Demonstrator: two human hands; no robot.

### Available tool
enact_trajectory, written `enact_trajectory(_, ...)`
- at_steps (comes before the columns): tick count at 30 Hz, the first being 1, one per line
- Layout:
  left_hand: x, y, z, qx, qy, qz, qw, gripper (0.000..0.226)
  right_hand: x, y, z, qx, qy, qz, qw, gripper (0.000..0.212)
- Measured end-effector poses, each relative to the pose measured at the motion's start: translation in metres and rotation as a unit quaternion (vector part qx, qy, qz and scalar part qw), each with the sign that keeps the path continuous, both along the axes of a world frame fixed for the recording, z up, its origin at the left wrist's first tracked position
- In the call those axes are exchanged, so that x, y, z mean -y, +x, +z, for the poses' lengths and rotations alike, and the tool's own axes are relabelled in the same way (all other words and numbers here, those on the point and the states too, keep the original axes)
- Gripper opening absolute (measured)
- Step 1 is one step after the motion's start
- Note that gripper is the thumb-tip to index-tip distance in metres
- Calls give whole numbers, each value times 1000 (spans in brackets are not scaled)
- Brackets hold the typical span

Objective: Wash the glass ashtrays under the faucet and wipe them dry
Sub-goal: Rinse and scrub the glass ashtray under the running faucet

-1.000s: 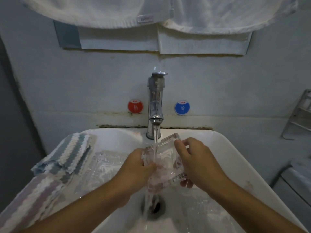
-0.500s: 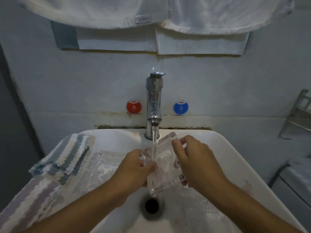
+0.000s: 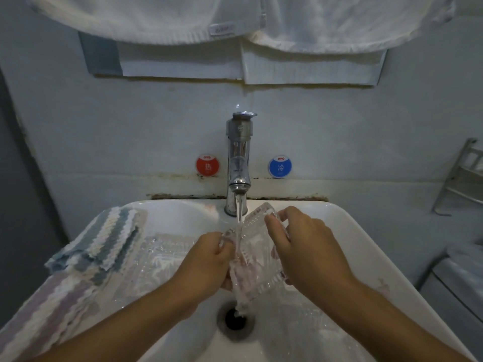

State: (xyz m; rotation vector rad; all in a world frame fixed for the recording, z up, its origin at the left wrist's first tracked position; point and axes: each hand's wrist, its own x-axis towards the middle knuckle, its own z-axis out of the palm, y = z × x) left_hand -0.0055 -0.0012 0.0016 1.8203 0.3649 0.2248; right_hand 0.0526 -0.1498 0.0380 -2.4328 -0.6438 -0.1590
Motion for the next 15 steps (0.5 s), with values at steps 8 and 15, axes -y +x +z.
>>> enact_trajectory(8,0,2,-5,-25,-20,17,999,22,-1,2,-4,4,1,7,1000,38)
enact_trajectory(15,-14,-2,11,-33,136,-8,990,23,2,8,-2,-22,-3,55,998,39)
